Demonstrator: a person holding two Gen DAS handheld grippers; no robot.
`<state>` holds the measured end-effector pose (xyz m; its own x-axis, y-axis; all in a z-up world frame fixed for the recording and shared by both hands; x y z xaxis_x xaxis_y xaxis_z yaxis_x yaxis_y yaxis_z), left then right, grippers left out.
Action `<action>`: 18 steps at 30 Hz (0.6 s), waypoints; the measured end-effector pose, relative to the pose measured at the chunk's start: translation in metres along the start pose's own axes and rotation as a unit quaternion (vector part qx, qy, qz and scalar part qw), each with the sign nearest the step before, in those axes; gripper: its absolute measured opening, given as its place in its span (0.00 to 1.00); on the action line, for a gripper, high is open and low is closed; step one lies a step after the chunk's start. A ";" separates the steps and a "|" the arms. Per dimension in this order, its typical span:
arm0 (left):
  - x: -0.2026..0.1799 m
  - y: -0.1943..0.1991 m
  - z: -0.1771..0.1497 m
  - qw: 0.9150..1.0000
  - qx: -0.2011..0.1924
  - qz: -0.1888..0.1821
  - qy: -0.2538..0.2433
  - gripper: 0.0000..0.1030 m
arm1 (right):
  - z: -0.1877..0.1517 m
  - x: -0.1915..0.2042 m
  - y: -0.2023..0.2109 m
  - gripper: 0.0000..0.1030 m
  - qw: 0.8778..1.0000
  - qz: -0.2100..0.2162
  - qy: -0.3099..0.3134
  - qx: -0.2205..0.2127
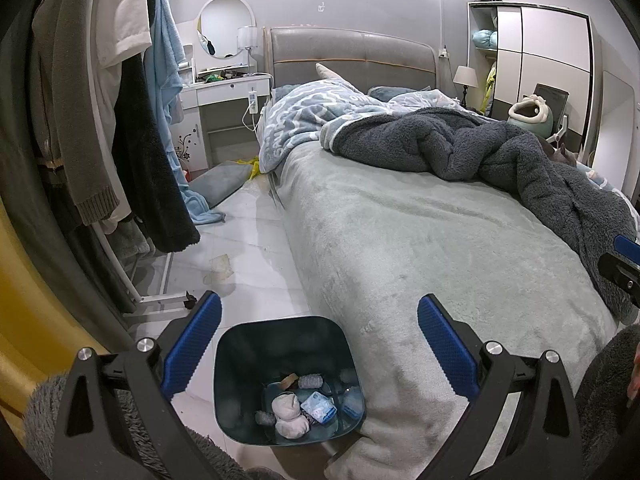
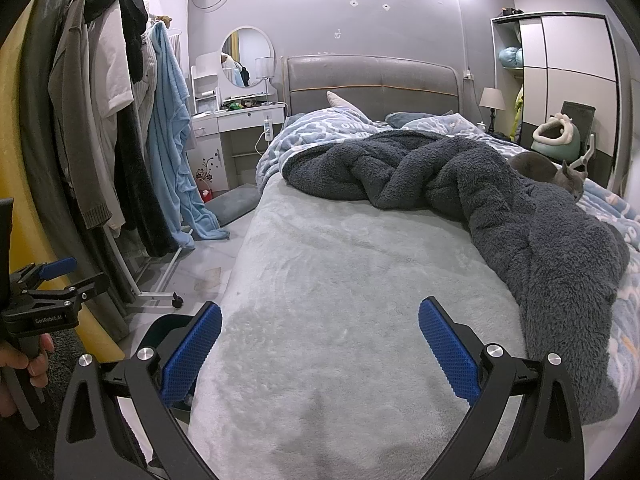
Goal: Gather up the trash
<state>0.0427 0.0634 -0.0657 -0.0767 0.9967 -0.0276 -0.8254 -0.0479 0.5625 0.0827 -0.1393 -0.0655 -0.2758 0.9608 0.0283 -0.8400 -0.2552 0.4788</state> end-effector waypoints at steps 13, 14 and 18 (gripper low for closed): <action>0.000 0.000 0.001 1.000 0.001 0.000 0.000 0.97 | 0.000 0.001 0.000 0.97 1.000 0.000 0.001 0.000; 0.000 0.000 0.001 1.000 0.001 0.000 0.000 0.97 | 0.000 0.000 0.000 0.97 1.000 0.001 0.002 0.000; 0.001 0.000 0.001 1.000 0.001 0.000 0.000 0.97 | 0.000 0.001 -0.001 0.97 1.000 0.001 0.003 0.000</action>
<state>0.0432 0.0640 -0.0653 -0.0764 0.9967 -0.0271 -0.8246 -0.0479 0.5637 0.0831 -0.1387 -0.0656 -0.2795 0.9598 0.0243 -0.8396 -0.2566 0.4788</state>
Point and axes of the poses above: each gripper's, at about its wrist camera, not at the fingertips, and y roughly against the way its jaws point, x to its left, z to its top, the point moved 7 cm from there along -y, roughly the way its jaws point, and after that the axes turned 5 degrees about -z, right-handed, at the moved point
